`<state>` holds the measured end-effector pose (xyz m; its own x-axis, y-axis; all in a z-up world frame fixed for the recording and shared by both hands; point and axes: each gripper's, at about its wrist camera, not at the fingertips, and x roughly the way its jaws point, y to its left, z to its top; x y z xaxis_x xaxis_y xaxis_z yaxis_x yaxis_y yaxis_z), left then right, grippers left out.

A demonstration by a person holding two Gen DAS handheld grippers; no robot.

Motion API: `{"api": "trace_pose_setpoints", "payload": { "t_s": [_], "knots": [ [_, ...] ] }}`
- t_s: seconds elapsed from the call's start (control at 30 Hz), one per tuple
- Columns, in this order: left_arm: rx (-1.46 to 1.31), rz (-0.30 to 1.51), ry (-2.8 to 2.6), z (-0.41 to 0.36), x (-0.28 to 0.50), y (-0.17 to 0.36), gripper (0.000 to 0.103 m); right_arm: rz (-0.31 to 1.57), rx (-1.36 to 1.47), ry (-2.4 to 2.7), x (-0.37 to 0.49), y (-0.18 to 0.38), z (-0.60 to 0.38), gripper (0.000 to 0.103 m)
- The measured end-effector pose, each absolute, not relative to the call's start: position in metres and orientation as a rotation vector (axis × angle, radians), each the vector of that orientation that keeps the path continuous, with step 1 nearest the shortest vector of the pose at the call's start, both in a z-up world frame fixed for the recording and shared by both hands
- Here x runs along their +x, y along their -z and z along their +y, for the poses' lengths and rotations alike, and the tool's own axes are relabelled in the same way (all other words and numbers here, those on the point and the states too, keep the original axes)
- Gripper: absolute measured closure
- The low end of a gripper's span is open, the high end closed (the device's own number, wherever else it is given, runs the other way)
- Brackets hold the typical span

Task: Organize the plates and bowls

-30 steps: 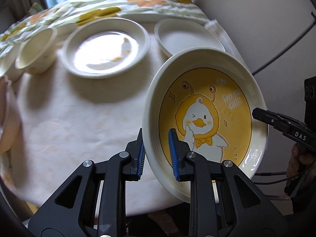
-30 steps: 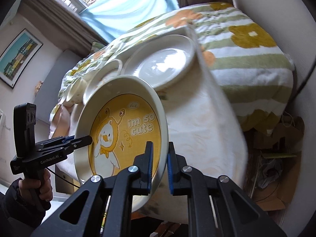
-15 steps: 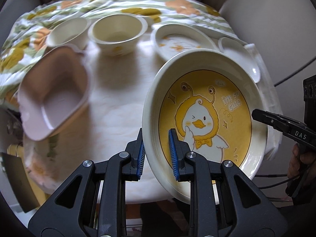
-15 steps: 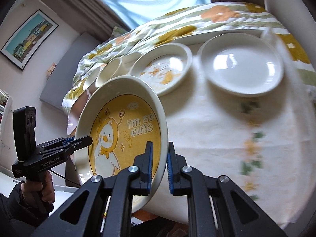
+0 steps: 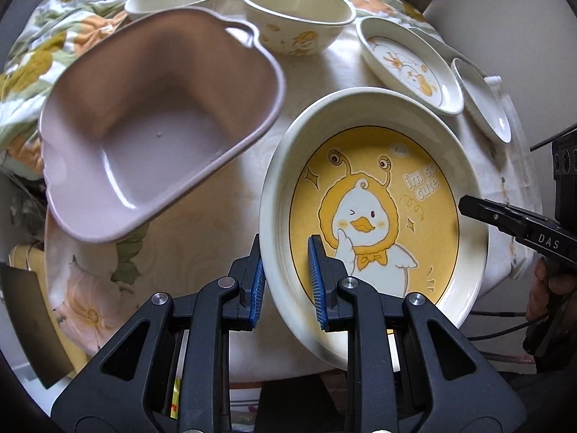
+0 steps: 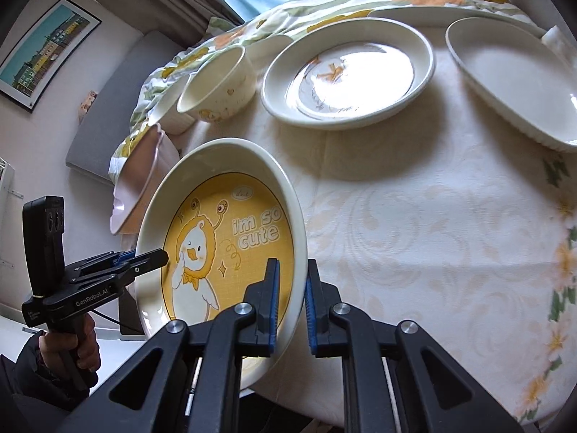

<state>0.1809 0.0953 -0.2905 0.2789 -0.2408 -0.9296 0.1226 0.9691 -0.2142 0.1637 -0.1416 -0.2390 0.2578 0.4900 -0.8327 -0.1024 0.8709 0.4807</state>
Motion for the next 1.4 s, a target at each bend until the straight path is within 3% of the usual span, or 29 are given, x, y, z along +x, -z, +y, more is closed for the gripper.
{"api": "trace_pose_setpoints", "payload": {
  "t_s": [0.77, 0.8, 0.83, 0.87, 0.9, 0.93, 1.0, 1.23, 1.4],
  "knots": [
    [-0.109, 1.247, 0.260, 0.096, 0.178, 0.299, 0.081, 1.248, 0.260, -0.390, 0.162, 0.244, -0.129, 0.089],
    [-0.113, 1.248, 0.261, 0.096, 0.179, 0.300, 0.080, 1.250, 0.262, -0.396, 0.161, 0.243, -0.129, 0.086],
    [-0.111, 1.249, 0.257, 0.095, 0.179, 0.300, 0.074, 1.251, 0.255, -0.401, 0.160, 0.242, -0.127, 0.075],
    [-0.101, 1.252, 0.248, 0.092, 0.179, 0.301, 0.069, 1.255, 0.241, -0.399, 0.159, 0.241, -0.126, 0.052],
    [-0.094, 1.250, 0.246, 0.090, 0.179, 0.301, 0.053, 1.259, 0.234, -0.399, 0.158, 0.241, -0.125, 0.038],
    [-0.085, 1.243, 0.234, 0.086, 0.178, 0.300, 0.028, 1.264, 0.234, -0.402, 0.156, 0.242, -0.125, 0.027],
    [-0.080, 1.215, 0.212, 0.083, 0.175, 0.297, 0.017, 1.270, 0.254, -0.409, 0.154, 0.244, -0.126, 0.027],
    [-0.074, 1.202, 0.179, 0.064, 0.158, 0.279, 0.017, 1.233, 0.248, -0.426, 0.140, 0.223, -0.143, 0.028],
    [-0.018, 1.075, 0.225, 0.015, 0.146, 0.213, 0.017, 1.155, 0.258, -0.394, 0.119, 0.175, -0.188, 0.027]
  ]
}}
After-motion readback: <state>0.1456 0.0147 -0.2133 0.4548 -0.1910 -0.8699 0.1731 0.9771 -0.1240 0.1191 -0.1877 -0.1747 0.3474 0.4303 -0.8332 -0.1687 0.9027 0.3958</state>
